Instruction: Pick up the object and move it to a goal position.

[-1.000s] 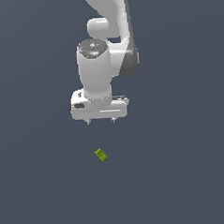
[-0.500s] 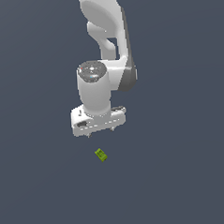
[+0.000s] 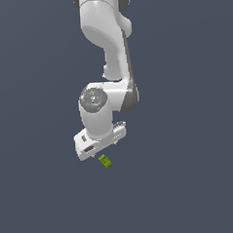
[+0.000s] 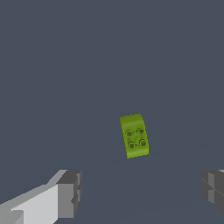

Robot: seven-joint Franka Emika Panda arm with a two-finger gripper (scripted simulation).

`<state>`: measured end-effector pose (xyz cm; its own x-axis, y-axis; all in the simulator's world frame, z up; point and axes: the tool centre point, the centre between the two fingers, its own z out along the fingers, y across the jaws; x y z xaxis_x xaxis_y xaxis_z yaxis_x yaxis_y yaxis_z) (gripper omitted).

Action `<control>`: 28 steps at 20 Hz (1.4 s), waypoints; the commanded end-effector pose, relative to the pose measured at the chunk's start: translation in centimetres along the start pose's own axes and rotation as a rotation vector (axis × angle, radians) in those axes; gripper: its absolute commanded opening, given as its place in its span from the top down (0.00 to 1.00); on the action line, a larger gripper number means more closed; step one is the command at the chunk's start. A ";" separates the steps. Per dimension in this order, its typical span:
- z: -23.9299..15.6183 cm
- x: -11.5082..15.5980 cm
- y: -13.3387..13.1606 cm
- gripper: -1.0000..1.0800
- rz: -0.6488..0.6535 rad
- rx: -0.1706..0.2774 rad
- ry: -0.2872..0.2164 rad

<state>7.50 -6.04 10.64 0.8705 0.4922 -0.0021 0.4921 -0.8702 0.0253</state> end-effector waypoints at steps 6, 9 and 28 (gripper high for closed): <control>3.0 0.8 0.9 0.04 -0.136 0.016 0.002; 3.7 0.9 1.2 0.04 -0.168 0.021 0.003; 8.5 1.0 1.2 0.04 -0.199 0.025 0.004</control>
<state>9.03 -6.78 2.95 0.7567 0.6537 -0.0003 0.6537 -0.7567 0.0001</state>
